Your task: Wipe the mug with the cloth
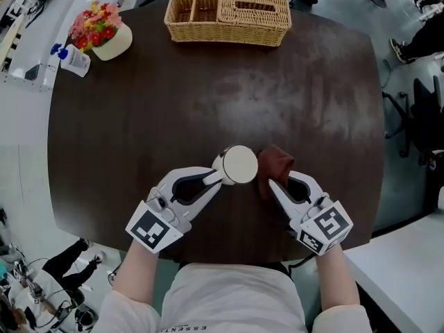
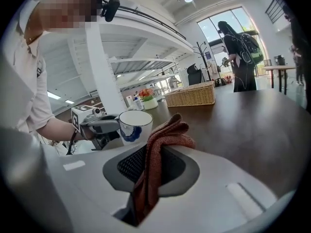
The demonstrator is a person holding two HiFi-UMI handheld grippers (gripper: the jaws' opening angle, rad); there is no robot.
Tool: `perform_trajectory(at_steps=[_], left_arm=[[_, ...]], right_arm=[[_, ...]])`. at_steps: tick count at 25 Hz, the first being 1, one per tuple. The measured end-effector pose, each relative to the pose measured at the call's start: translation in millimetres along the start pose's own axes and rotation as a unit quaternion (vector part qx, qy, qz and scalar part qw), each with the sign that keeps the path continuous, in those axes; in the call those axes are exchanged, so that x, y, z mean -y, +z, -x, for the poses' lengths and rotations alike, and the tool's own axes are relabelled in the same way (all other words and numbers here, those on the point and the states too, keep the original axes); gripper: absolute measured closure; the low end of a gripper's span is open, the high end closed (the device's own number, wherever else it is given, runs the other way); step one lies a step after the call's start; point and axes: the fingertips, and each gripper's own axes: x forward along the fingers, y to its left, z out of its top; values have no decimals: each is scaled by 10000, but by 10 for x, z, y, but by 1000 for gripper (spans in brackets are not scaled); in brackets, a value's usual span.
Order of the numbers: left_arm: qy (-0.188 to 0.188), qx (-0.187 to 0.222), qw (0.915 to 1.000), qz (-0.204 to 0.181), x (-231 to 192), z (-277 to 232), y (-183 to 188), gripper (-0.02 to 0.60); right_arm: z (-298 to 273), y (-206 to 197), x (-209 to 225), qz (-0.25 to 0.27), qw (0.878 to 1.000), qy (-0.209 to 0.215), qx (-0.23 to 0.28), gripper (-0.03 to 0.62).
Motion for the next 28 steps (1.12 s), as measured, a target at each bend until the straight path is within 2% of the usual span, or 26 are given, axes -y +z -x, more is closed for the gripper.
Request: perform_trajectory(at_steps=[1, 3, 4, 7, 8, 9, 11, 14, 15, 18, 19, 21, 26, 28], left_arm=[[-93, 3, 9996, -273, 8, -12, -15, 520], [-164, -21, 9989, -449, 8, -11, -74, 520], [-141, -41, 9994, -323, 1, 6, -115, 519], [138, -68, 9972, 737, -34, 73, -236, 519], [160, -78, 9962, 856, -40, 88, -259, 519], [152, -93, 9964, 834, -47, 102, -277, 519], [96, -119, 9985, 535, -50, 128, -300, 517], [-7, -99, 9993, -362, -36, 153, -290, 517], [98, -127, 9992, -374, -49, 177, -321, 517], [663, -259, 9962, 504, -98, 277, -472, 513], [756, -293, 9947, 630, -98, 291, -493, 511], [863, -338, 9936, 644, -109, 296, -509, 511], [1356, -582, 9887, 261, -221, 383, -561, 483], [1415, -619, 9877, 255, -186, 436, -551, 476]], right_arm=[[-13, -20, 5, -1, 10000, 2, -6, 511], [-34, -46, 7, 9, 10000, 3, -18, 511], [-41, -53, 4, 12, 10000, 5, -21, 511], [-42, -55, -5, 38, 10000, 28, -41, 510], [-44, -57, -7, 47, 10000, 36, -52, 510], [-50, -64, -9, 50, 10000, 41, -65, 510], [-71, -89, -23, 52, 9999, 38, -97, 511], [-102, -113, -62, 78, 9999, 24, -117, 510], [-113, -116, -78, 80, 9999, 26, -116, 510], [-138, -123, -134, 72, 9999, 67, -125, 510], [-141, -125, -153, 80, 9998, 83, -136, 510], [-145, -126, -187, 112, 9997, 107, -169, 510], [-125, -107, -289, 104, 9996, 142, -211, 510], [-94, -83, -314, 84, 9997, 136, -200, 510]])
